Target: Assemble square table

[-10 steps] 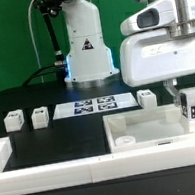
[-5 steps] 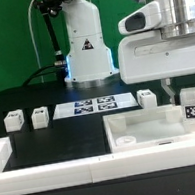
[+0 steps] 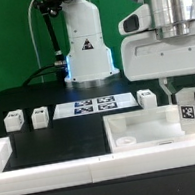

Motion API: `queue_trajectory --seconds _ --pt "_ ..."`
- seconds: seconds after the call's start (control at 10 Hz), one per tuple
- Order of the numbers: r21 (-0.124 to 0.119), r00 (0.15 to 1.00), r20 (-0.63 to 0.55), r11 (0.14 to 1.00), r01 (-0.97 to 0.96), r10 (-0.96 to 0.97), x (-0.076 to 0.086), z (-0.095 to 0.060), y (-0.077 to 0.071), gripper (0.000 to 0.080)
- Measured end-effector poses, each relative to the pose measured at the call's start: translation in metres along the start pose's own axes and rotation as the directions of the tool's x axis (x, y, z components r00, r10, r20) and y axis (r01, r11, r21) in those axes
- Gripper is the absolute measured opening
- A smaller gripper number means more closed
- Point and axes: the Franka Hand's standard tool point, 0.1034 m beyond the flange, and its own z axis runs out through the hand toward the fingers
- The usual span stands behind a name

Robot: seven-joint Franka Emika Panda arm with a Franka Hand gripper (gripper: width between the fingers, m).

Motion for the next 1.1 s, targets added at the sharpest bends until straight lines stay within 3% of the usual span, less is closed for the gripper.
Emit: queue_trajectory --seconds 0.3,0.6,0.8,1.0,1.1 --pt "0.0 0.982 0.008 0.982 -0.188 0.188 -0.0005 0.0005 0.0006 0.0294" --pt "-0.013 0.884 0.026 0.885 -0.466 0.466 -0.0017 0.0015 -0.0017 0.0295" --pt "-0.015 0.833 0.027 0.834 -0.552 0.552 -0.0019 0.0014 -0.0019 0.0295" --pt "-0.014 0.853 0.028 0.854 -0.521 0.521 -0.0018 0.0014 -0.0019 0.0297" --pt "-0.013 0.869 0.029 0.869 -0.494 0.494 -0.0018 0.0012 -0.002 0.0459"
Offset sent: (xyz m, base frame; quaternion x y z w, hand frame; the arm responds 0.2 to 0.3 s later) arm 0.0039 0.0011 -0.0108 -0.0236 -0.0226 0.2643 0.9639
